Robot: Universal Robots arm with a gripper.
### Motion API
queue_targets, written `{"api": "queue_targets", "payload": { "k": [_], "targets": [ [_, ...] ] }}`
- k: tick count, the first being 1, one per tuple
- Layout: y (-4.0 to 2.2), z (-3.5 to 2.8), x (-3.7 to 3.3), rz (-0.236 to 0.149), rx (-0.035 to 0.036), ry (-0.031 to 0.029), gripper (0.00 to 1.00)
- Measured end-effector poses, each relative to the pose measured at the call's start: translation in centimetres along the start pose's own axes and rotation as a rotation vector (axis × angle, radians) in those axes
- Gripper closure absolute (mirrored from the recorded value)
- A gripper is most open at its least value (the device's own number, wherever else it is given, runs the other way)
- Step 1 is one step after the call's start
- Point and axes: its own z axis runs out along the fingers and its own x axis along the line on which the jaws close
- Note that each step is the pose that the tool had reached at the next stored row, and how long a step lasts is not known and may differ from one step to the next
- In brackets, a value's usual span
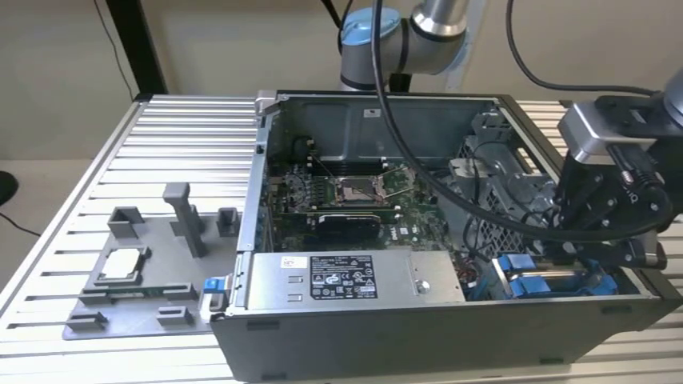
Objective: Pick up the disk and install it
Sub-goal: 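Insert the first disk wire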
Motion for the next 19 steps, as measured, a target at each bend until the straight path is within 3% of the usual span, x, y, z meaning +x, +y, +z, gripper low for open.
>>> {"api": "queue_targets", "payload": {
  "k": [6, 8, 10, 11, 12, 16, 19],
  "targets": [
    [0.61, 0.05, -0.02, 0.002, 0.0032, 0.0342, 1.0],
    [0.87, 0.06, -0.04, 0.003, 0.0049, 0.0536, 1.0],
    [1.01, 0.1, -0.23, 0.005, 0.0079, 0.0855, 1.0],
    [1.05, 0.14, -0.5, 0.006, 0.0095, 0.0983, 1.0],
    [1.1, 0.19, -0.89, 0.006, 0.0116, 0.1052, 1.0],
    [1.18, 0.34, -1.91, 0.005, 0.0256, 0.1096, 1.0],
    [1.19, 0.35, -1.98, 0.005, 0.0268, 0.1095, 1.0]
  ]
}}
